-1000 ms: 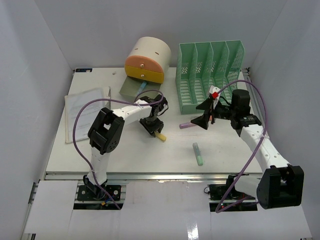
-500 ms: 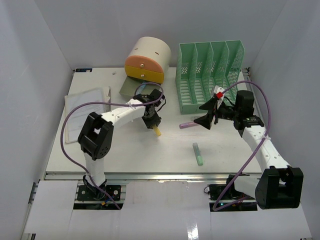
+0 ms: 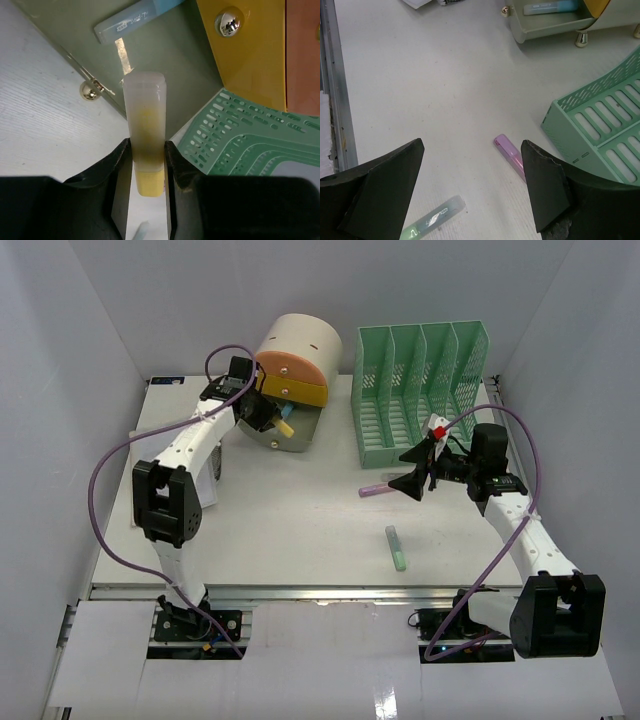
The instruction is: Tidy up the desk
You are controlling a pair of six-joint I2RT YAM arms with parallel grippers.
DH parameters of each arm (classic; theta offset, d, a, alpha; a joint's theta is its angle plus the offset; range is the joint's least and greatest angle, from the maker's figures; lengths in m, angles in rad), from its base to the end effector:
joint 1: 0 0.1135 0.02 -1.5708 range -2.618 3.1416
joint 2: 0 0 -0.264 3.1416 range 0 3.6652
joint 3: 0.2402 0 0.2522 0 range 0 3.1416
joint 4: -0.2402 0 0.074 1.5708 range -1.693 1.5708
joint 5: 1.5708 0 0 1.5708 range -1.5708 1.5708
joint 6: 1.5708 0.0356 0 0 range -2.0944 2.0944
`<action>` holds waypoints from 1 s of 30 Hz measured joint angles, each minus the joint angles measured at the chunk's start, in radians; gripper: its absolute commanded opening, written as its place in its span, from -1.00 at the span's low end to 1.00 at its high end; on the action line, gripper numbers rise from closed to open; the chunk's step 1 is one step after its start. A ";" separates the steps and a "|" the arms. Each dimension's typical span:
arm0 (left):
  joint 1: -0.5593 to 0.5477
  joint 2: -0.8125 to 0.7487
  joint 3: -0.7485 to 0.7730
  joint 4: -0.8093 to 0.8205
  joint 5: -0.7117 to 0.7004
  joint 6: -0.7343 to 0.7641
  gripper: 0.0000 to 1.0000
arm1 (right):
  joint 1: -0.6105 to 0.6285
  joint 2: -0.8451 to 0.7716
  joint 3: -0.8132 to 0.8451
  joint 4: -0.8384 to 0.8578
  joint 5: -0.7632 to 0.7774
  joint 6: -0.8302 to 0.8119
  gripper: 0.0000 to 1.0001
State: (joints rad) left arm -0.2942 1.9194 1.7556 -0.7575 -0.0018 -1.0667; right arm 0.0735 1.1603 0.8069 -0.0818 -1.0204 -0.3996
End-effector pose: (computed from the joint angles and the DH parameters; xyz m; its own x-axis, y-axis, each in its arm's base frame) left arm 0.4096 -0.1240 0.2936 -0.6211 -0.7267 -0.2934 -0.5278 0.6646 -0.5289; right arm 0.2463 0.0486 0.2880 -0.0725 -0.2094 -0.9751 -0.9090 0.4162 -0.0218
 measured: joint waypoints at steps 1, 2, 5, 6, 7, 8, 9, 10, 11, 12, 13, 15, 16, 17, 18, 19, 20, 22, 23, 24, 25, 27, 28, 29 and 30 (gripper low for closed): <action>0.007 0.037 0.045 0.001 0.017 -0.005 -0.57 | -0.002 0.000 0.000 0.000 0.000 -0.001 0.69; 0.011 0.077 0.091 -0.001 0.031 -0.009 -0.39 | -0.004 0.000 0.000 0.000 0.000 -0.002 0.69; 0.024 0.194 0.211 -0.014 0.065 -0.024 0.06 | -0.011 0.000 -0.001 0.001 0.000 -0.005 0.69; 0.029 0.229 0.241 -0.019 0.075 -0.031 0.26 | -0.013 0.000 -0.002 0.001 0.000 -0.007 0.69; 0.032 0.260 0.262 -0.022 0.086 -0.037 0.35 | -0.015 0.000 -0.002 0.001 0.001 -0.010 0.69; 0.037 0.283 0.274 -0.023 0.098 -0.039 0.42 | -0.015 0.000 -0.003 0.000 0.001 -0.013 0.69; 0.041 0.304 0.282 -0.023 0.112 -0.040 0.47 | -0.016 0.001 -0.003 -0.001 0.001 -0.017 0.69; 0.045 0.321 0.286 -0.022 0.123 -0.040 0.52 | -0.016 0.002 -0.003 -0.001 0.002 -0.021 0.69; 0.048 0.332 0.288 -0.021 0.133 -0.039 0.56 | -0.017 0.003 -0.003 -0.003 0.002 -0.025 0.69; 0.051 0.338 0.288 -0.019 0.143 -0.037 0.57 | -0.017 0.005 -0.003 -0.005 0.002 -0.029 0.69; 0.053 0.340 0.288 -0.017 0.150 -0.032 0.58 | -0.018 0.007 -0.003 -0.009 0.003 -0.031 0.69; 0.057 0.341 0.288 -0.010 0.164 -0.020 0.59 | -0.018 0.011 -0.004 -0.017 0.003 -0.039 0.69; 0.058 0.338 0.288 0.000 0.170 -0.008 0.59 | -0.018 0.015 -0.003 -0.025 0.001 -0.047 0.69; 0.059 0.335 0.288 0.010 0.176 0.005 0.59 | -0.018 0.019 -0.003 -0.032 -0.001 -0.055 0.69; 0.059 0.326 0.279 0.024 0.180 0.022 0.60 | -0.018 0.028 -0.003 -0.051 -0.007 -0.067 0.69; 0.059 0.317 0.269 0.038 0.185 0.040 0.60 | -0.018 0.037 -0.003 -0.070 -0.014 -0.079 0.68; 0.059 0.302 0.248 0.060 0.193 0.068 0.60 | -0.009 0.048 0.001 -0.100 -0.013 -0.096 0.68; 0.061 0.245 0.183 0.094 0.212 0.134 0.60 | 0.012 0.076 0.018 -0.170 0.023 -0.131 0.69; 0.062 0.207 0.149 0.113 0.230 0.171 0.60 | 0.034 0.085 0.023 -0.197 0.053 -0.144 0.69; 0.063 0.169 0.115 0.132 0.249 0.210 0.60 | 0.056 0.093 0.028 -0.224 0.084 -0.157 0.70; 0.065 0.120 0.068 0.158 0.269 0.251 0.61 | 0.082 0.098 0.031 -0.249 0.121 -0.167 0.71; 0.069 -0.005 -0.061 0.233 0.314 0.345 0.63 | 0.140 0.098 0.031 -0.295 0.212 -0.181 0.74; 0.071 -0.076 -0.137 0.287 0.335 0.399 0.65 | 0.174 0.096 0.030 -0.312 0.268 -0.183 0.75; 0.073 -0.152 -0.218 0.345 0.353 0.455 0.68 | 0.210 0.094 0.029 -0.328 0.326 -0.184 0.76; 0.077 -0.233 -0.305 0.389 0.364 0.507 0.71 | 0.242 0.090 0.028 -0.344 0.381 -0.183 0.76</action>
State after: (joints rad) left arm -0.2177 1.6864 1.4510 -0.3682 0.3622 -0.5597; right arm 0.3155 1.2507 0.8345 -0.4259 -0.6390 -0.5828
